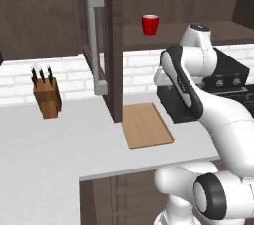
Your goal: Pick the kettle from the counter and place it on the tray. Then pick the mug from the cabinet and place it on the tray. Then close the cabinet doors.
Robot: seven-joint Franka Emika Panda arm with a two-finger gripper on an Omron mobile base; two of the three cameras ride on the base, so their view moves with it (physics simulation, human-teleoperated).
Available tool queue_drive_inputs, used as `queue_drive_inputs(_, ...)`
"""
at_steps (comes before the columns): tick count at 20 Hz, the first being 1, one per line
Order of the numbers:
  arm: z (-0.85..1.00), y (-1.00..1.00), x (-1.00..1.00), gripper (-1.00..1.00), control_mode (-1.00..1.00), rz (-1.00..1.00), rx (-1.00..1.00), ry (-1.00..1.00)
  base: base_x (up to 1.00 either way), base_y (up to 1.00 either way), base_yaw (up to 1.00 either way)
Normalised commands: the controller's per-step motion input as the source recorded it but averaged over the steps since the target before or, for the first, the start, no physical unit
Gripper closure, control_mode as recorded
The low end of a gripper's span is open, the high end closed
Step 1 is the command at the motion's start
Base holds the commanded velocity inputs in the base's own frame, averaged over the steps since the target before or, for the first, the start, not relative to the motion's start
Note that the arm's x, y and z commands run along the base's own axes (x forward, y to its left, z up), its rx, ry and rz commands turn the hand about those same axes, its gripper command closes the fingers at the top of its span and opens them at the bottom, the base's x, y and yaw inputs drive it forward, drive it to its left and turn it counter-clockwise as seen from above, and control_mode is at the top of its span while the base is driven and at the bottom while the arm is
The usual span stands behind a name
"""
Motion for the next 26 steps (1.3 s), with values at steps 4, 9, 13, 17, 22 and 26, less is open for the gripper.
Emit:
queue_drive_inputs(4,-0.28,-0.16,0.00,-1.00,-1.00,0.00,-0.01,0.00,0.00,0.00,0.00)
queue_drive_inputs(9,-0.57,-0.97,-0.42,-1.00,-1.00,-0.01,0.00,0.00,0.00,0.00,0.00)
queue_drive_inputs(13,-0.44,-1.00,-0.72,-1.00,-1.00,-0.14,0.02,0.00,0.00,0.00,0.00)
queue_drive_inputs(17,-0.27,-0.92,-0.40,-1.00,-1.00,-0.15,0.01,0.00,0.00,0.00,0.00)
queue_drive_inputs(22,-0.18,-0.91,0.03,-1.00,-1.00,-0.13,0.00,0.00,0.00,0.00,0.00)
queue_drive_inputs(26,-0.21,-0.94,0.43,-1.00,-1.00,-0.20,-0.02,0.00,0.00,0.00,0.00)
